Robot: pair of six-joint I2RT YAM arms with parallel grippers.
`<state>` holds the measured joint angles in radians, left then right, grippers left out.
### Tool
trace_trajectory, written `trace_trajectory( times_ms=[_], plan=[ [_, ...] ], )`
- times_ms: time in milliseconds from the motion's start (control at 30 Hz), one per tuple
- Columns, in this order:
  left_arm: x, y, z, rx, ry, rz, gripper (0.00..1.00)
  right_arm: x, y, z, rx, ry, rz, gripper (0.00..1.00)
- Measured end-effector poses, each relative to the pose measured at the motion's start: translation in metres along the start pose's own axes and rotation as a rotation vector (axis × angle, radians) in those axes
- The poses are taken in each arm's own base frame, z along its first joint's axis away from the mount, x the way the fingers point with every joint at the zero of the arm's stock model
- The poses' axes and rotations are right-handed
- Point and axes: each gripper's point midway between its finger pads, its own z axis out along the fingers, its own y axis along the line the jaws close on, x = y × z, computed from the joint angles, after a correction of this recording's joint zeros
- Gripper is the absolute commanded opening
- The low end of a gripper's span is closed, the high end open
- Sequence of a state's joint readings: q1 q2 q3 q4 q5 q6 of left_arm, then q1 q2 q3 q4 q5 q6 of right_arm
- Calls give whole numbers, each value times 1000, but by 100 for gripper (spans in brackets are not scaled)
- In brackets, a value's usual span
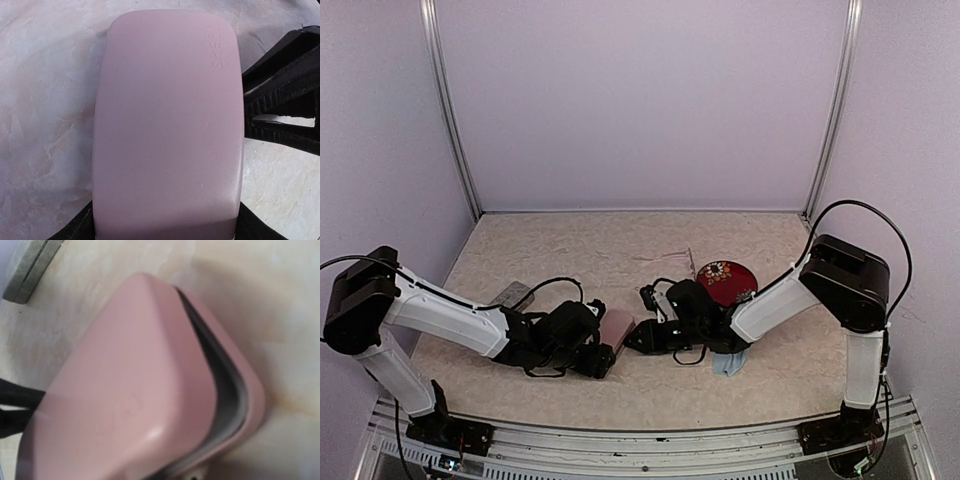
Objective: Organize the sunglasses
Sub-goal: Adjust the glasses cleaning cloth in the sunglasses case.
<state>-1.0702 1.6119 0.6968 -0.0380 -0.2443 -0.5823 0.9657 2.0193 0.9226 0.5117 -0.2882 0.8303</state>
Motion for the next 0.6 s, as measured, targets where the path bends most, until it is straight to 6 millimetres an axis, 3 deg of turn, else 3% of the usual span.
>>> trace_trajectory(
  times_ms=[200,400,600],
  plan=[
    [1,0,0,-12,-7,5,53,6,-2,-14,-39,29,-7,39],
    [1,-2,0,-19,-7,15,76,13,-9,-34,-86,73,10,41],
    [6,-10,-1,-1,8,32,95,12,-12,-38,-86,78,4,41]
  ],
)
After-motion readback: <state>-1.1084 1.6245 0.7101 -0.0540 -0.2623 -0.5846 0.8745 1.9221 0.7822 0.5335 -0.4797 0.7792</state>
